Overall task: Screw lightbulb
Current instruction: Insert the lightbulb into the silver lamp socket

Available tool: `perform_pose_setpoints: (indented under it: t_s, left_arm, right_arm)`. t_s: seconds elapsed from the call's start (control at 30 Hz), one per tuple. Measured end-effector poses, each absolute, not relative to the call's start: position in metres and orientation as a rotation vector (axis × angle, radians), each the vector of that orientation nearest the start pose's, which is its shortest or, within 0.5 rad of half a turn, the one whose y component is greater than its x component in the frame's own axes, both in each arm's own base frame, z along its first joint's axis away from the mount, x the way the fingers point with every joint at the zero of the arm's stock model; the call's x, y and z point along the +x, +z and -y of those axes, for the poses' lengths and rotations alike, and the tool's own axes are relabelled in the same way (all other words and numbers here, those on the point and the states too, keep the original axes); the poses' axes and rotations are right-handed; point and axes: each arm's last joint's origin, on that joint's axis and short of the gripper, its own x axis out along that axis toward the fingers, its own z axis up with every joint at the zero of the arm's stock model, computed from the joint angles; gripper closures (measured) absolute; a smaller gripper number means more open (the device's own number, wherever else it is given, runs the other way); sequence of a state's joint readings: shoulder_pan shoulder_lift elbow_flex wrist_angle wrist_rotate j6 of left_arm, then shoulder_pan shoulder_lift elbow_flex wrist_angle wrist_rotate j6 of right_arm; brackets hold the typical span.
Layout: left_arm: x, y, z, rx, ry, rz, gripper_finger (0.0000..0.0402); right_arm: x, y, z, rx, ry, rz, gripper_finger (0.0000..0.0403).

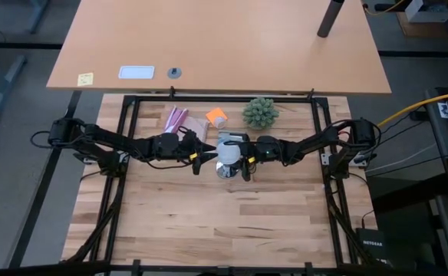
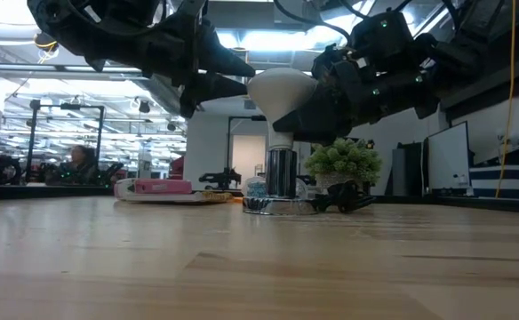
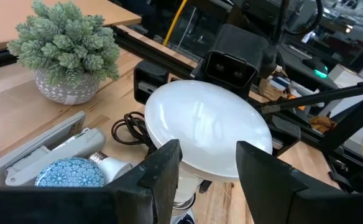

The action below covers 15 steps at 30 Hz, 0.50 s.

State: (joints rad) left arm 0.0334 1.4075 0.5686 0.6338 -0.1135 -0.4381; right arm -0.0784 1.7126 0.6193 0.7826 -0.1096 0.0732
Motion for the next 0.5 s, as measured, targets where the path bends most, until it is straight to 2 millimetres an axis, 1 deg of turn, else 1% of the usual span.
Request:
perform_pose_setpoints:
  t_s: [0.5]
  left_arm:
    - [0.2797,0.2018,-0.0127,-0.408,0.191,-0.181,0.0251]
  right_arm:
    - [0.3144,0.1456,0.0218,0.104,0.006,-0.310,0.0233]
